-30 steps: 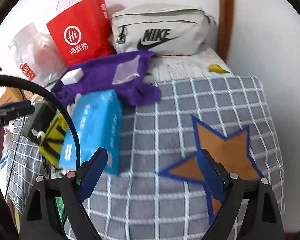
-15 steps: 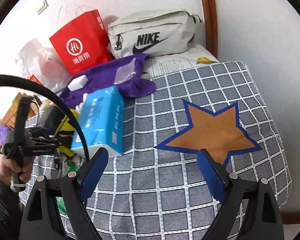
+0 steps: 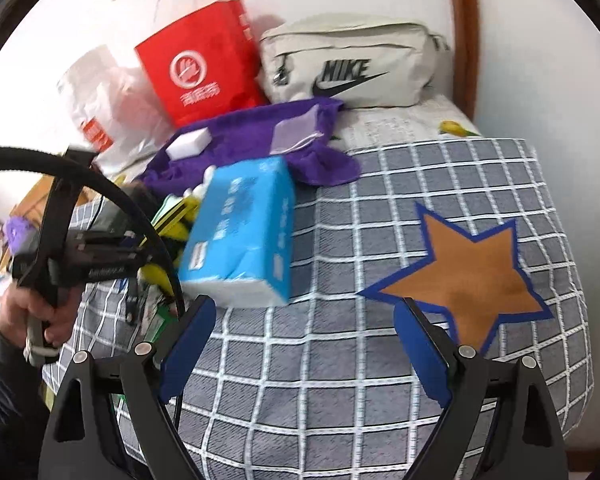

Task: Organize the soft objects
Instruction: 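Grasp the green wet-wipe packet with the right tool while the left tool holds the yellow pouch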

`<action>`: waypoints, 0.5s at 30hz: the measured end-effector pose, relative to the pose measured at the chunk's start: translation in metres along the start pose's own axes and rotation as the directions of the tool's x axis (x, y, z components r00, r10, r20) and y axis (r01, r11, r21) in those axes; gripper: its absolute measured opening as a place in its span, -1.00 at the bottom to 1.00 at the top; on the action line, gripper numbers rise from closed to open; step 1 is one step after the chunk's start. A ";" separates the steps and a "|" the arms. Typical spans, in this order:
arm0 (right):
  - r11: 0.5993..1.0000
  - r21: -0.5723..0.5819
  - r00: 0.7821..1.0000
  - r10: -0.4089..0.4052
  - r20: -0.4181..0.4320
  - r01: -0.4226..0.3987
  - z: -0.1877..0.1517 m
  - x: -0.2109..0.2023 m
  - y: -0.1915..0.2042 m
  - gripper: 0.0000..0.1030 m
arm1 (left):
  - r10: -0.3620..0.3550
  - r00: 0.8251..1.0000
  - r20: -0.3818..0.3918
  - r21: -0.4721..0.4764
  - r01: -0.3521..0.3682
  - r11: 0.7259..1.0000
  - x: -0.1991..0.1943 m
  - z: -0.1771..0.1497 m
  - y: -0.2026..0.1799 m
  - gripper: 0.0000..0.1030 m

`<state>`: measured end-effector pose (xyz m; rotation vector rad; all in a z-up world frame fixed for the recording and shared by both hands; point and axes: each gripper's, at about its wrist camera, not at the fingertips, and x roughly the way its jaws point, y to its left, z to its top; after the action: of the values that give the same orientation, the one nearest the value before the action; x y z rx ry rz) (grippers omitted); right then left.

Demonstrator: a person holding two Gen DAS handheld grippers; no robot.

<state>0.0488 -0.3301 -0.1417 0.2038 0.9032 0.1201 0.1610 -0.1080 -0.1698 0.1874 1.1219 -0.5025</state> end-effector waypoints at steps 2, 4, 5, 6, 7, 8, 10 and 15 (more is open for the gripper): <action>1.000 -0.022 1.000 0.014 -0.020 -0.014 -0.004 0.004 0.010 0.75 | -0.032 0.999 0.013 -0.011 0.032 0.999 -0.007 -0.001 0.003 -0.74; 0.999 -0.040 0.999 0.031 -0.043 -0.033 -0.008 0.008 0.020 0.75 | -0.027 0.999 0.042 -0.027 0.028 0.999 -0.020 -0.004 0.007 -0.74; 0.998 -0.047 0.998 0.037 -0.046 -0.040 -0.010 0.008 0.025 0.75 | -0.028 0.998 0.057 -0.033 0.030 0.999 -0.027 -0.006 0.010 -0.74; 0.997 -0.059 0.998 0.049 -0.050 -0.052 -0.013 0.008 0.032 0.75 | -0.033 0.997 0.065 -0.041 0.036 0.999 -0.032 -0.007 0.012 -0.74; 0.996 -0.067 0.997 0.056 -0.055 -0.060 -0.015 0.008 0.036 0.75 | -0.037 0.997 0.072 -0.050 0.040 0.998 -0.036 -0.008 0.015 -0.74; 0.994 -0.082 0.996 0.065 -0.065 -0.071 -0.019 0.009 0.043 0.75 | -0.042 0.995 0.086 -0.059 0.047 0.997 -0.042 -0.011 0.018 -0.74; 0.992 -0.100 0.994 0.072 -0.080 -0.080 -0.022 0.011 0.054 0.75 | -0.057 0.993 0.106 -0.069 0.064 0.996 -0.054 -0.017 0.022 -0.74; 0.986 -0.121 0.987 0.101 -0.122 -0.116 -0.031 0.022 0.081 0.75 | -0.023 0.989 0.143 -0.115 0.040 0.993 -0.074 -0.033 0.039 -0.74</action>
<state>0.0363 -0.2427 -0.1594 0.1274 0.9963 0.2931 0.1277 -0.0397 -0.1219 0.0306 1.0134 -0.4692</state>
